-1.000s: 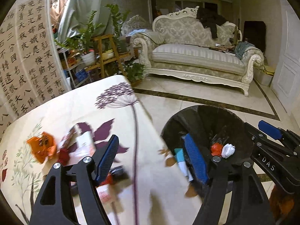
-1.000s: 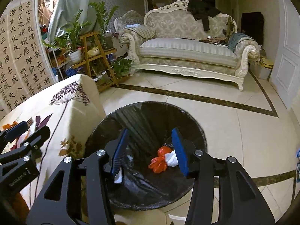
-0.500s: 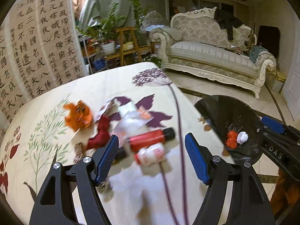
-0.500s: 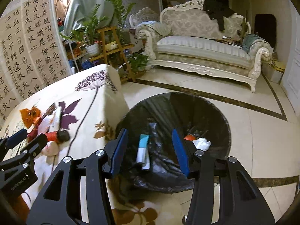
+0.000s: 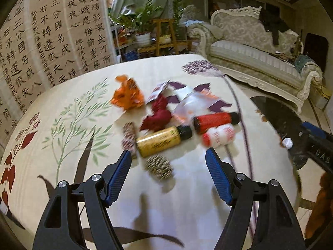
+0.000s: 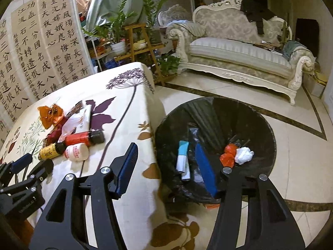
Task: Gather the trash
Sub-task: 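Move both open grippers back over the remaining trash on the table, then grasp the woven rope ball with the left gripper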
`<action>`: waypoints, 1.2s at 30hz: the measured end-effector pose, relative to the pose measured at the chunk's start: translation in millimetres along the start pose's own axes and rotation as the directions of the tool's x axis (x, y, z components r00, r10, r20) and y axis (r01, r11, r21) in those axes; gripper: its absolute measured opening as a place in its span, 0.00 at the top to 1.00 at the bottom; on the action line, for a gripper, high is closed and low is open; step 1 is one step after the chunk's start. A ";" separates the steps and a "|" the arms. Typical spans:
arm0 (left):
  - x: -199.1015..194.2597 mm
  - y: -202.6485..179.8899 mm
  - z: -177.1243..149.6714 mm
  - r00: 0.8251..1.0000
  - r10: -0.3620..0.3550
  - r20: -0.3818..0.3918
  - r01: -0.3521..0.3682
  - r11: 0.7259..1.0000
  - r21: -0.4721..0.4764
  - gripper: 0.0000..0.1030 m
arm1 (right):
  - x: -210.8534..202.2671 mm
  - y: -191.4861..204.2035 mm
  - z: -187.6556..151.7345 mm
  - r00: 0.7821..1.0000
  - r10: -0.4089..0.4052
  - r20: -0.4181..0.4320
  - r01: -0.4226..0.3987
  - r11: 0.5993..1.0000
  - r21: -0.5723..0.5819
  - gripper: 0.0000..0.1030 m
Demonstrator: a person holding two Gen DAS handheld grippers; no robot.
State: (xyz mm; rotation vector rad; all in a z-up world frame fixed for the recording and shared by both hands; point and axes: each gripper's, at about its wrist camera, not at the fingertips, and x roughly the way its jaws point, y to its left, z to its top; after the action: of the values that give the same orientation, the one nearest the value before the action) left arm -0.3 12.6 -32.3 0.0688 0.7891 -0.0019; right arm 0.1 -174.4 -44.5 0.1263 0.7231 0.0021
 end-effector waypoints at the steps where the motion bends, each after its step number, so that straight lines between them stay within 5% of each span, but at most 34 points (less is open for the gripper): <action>1: 1.9 3.7 -4.0 1.000 0.006 -0.010 -0.006 1.000 -0.009 0.31 | 0.0 2.1 -0.5 1.000 0.003 0.000 -0.003 1.000 -0.004 0.46; 8: 10.5 17.3 -11.3 0.999 0.013 -0.048 -0.015 0.999 -0.035 0.32 | 3.0 15.9 -1.7 1.000 0.026 -0.012 -0.027 0.999 -0.027 0.46; 20: 13.0 23.7 -11.8 0.998 -0.035 -0.054 0.033 0.999 -0.038 0.76 | 4.8 34.7 -5.1 0.998 0.051 -0.027 -0.052 0.997 -0.061 0.46; 36: -9.0 49.7 -14.2 1.000 -0.007 0.004 0.007 0.998 -0.057 0.80 | 7.4 80.2 -6.0 0.989 0.133 -0.062 -0.140 0.982 -0.128 0.46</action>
State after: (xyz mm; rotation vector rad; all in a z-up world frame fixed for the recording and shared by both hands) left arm -15.4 62.9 -32.8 0.0116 0.7853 0.0136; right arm 5.0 -93.8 -44.6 0.0493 0.7638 0.1849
